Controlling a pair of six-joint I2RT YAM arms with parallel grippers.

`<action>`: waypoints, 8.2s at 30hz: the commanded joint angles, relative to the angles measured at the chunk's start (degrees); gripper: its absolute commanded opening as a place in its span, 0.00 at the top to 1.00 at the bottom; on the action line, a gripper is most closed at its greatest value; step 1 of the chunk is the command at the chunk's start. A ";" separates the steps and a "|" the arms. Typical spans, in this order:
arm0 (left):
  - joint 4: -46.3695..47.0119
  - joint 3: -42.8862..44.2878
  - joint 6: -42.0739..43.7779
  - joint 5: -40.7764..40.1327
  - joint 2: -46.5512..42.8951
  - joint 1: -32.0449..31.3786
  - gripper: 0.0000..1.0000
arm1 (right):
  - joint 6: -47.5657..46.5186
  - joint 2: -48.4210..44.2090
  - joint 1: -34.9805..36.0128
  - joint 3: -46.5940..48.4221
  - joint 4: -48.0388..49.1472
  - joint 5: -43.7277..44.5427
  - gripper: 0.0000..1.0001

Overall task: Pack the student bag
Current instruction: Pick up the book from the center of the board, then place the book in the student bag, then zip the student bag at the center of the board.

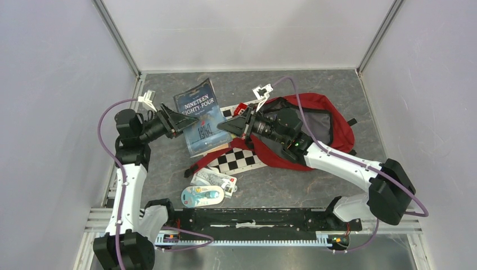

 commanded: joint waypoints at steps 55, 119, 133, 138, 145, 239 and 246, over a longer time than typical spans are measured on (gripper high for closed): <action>35.37 16.16 -14.60 -40.48 35.78 -46.35 0.98 | -40.88 -3.34 -22.15 3.54 -56.97 51.00 1.00; 32.73 34.37 -8.23 -54.86 69.81 -59.38 0.74 | -35.68 -7.94 -22.94 3.54 -50.29 35.61 1.00; 5.57 23.84 13.04 -49.59 45.12 -52.56 0.00 | -41.37 -13.39 -23.56 12.22 -59.18 39.72 0.11; -7.97 25.23 19.57 -43.48 39.95 -43.48 0.00 | -41.19 -13.22 -33.16 12.10 -60.28 29.00 0.06; -12.39 25.88 25.28 -41.95 34.09 -32.06 0.00 | -38.81 -14.05 -54.18 5.03 -57.75 8.93 0.10; 6.12 32.57 34.61 -64.89 53.02 -72.49 0.08 | -39.41 -28.10 -43.94 -9.69 -59.94 23.71 0.02; 5.62 38.27 32.96 -68.97 59.25 -72.47 0.22 | -38.57 -28.86 -45.98 -10.80 -60.24 24.37 0.02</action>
